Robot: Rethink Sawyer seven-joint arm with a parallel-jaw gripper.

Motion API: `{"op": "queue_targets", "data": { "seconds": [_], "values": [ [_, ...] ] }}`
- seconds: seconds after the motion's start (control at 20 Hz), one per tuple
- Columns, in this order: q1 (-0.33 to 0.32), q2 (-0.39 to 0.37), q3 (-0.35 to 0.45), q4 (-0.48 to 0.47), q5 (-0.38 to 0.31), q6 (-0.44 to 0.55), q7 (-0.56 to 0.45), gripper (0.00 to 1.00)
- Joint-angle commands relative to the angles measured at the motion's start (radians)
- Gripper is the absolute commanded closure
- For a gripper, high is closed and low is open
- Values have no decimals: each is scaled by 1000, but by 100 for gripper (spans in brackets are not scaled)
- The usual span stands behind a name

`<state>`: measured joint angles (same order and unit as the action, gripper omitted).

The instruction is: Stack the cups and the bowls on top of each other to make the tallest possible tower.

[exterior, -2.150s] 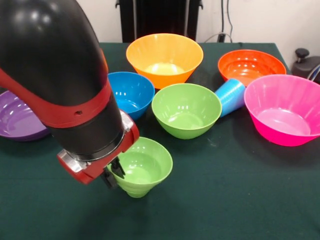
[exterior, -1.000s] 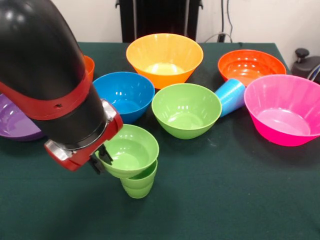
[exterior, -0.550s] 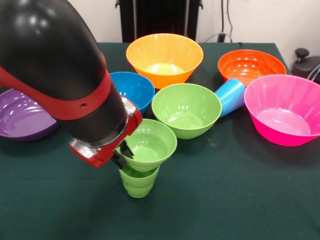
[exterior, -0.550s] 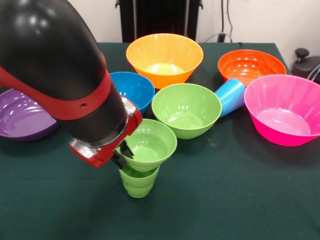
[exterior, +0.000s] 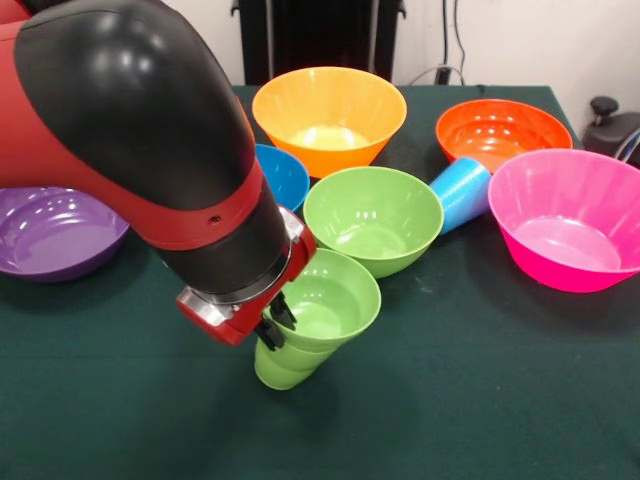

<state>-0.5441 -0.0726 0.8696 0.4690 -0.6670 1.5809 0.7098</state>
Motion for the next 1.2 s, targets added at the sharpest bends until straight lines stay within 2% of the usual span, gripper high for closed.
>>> {"op": "queue_targets", "data": {
  "seconds": [0.05,0.4,0.75,1.2],
  "values": [
    [42,36,-42,-11,-27,-53,145,100],
    [56,56,-9,-77,-64,-30,93,100],
    [71,66,32,-152,-134,19,47,100],
    [69,70,86,-195,-218,73,3,100]
  ]
}}
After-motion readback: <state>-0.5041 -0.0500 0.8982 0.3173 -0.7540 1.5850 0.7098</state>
